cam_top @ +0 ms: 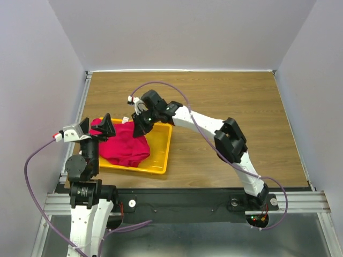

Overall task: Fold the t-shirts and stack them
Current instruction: Grab the tshirt from the pile, then move the tshirt to the center of the board

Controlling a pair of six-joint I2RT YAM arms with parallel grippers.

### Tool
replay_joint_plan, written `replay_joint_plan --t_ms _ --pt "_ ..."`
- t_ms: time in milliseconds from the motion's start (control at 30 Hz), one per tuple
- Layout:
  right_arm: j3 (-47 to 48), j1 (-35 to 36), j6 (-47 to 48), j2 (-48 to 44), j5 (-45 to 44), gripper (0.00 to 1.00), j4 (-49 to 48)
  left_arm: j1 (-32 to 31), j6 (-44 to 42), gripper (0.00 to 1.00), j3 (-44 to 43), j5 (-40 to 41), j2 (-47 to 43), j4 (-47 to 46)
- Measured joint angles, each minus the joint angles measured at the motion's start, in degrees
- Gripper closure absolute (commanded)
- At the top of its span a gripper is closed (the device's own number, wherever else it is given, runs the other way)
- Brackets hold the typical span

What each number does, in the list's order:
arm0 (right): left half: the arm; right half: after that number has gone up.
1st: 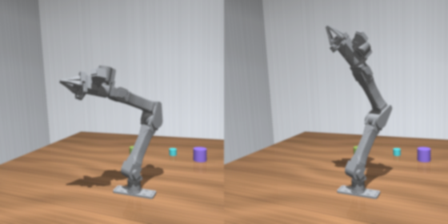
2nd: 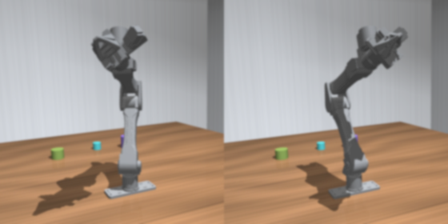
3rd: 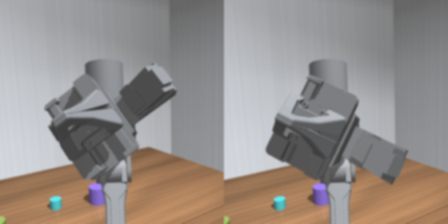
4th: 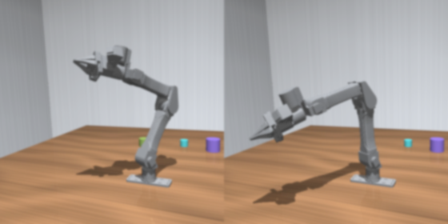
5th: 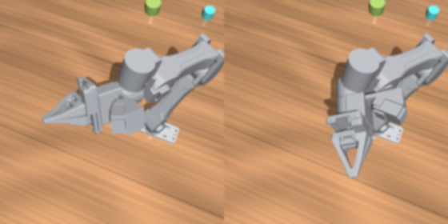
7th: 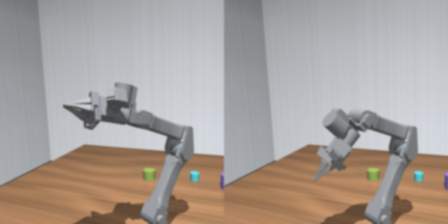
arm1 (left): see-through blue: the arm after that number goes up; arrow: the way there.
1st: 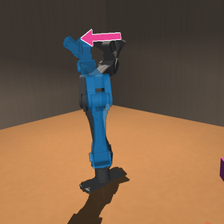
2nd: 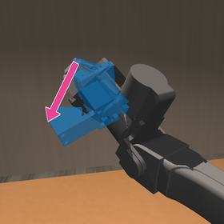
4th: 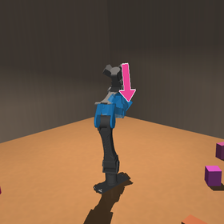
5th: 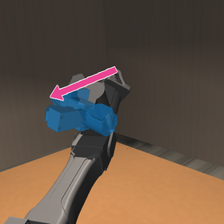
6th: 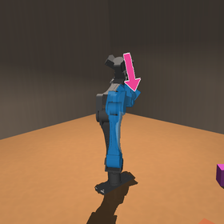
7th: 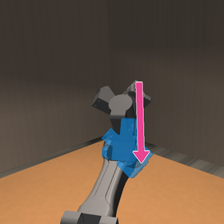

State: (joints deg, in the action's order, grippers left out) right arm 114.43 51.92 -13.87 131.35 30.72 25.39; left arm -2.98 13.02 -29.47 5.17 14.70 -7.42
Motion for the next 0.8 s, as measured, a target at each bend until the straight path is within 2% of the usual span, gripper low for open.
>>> replay_joint_plan --t_ms 67,200,433,567,633,800 --pt "1.42 -0.96 6.56 -4.09 4.28 0.99 2.47 0.0 0.26 0.02 0.13 -0.17 -1.66 -0.04" --pt "7.76 -3.26 16.87 -12.37 6.05 0.99 6.27 0.0 0.83 0.02 0.48 -0.42 -4.87 -0.07" --pt "12.83 -7.02 27.78 -28.17 -1.25 0.99 8.94 0.0 0.96 0.01 0.55 -0.61 -6.25 0.33" --pt "15.52 -14.91 28.98 -31.71 -2.45 0.99 9.81 0.0 0.94 0.01 0.59 -0.5 -6.23 0.83" --pt "16.02 -23.34 28.65 -32.46 -2.4 0.99 10.32 0.0 0.92 0.01 0.63 -0.5 -6.16 1.01" --pt "15.89 -37.73 26.27 -33.16 -2.71 0.99 12.94 0.0 0.9 0.01 0.66 -0.66 -5.05 1.11"
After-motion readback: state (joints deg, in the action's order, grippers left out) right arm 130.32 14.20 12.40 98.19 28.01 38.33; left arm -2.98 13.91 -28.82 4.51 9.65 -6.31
